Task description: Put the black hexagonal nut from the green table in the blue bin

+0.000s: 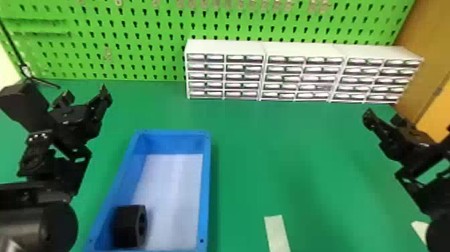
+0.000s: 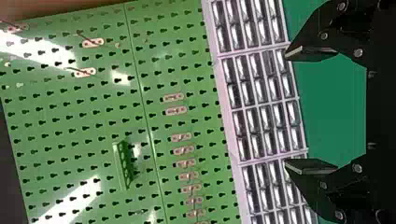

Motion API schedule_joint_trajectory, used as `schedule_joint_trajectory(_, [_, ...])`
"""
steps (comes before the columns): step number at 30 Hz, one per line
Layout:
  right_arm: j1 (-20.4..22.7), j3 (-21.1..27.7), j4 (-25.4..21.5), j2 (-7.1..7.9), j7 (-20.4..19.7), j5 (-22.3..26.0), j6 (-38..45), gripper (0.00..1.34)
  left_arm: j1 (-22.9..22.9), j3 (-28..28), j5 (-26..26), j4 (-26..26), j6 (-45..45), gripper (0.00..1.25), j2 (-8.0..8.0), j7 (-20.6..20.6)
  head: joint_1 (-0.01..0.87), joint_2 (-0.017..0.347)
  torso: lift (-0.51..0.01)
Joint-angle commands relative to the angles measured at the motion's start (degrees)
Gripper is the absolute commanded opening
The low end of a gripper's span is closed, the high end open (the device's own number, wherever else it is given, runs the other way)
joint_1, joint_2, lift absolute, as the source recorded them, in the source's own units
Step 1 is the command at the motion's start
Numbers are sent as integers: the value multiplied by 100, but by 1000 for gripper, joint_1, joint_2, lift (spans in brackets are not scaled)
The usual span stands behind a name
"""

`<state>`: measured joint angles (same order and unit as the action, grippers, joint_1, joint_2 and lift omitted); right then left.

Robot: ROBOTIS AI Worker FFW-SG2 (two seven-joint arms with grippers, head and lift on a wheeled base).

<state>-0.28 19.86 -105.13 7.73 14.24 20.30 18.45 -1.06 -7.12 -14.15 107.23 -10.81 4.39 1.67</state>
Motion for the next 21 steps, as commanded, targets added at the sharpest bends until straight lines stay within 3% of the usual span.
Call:
schedule_joint_trajectory(1, [1, 0, 1, 0, 0, 0, 1, 881, 1, 0, 0, -1, 0, 815, 0, 0, 692, 8, -97])
schedule_joint_trajectory(21, [-8, 18, -8, -9, 0, 0, 1, 881, 1, 0, 0, -1, 0, 815, 0, 0, 692, 8, -97])
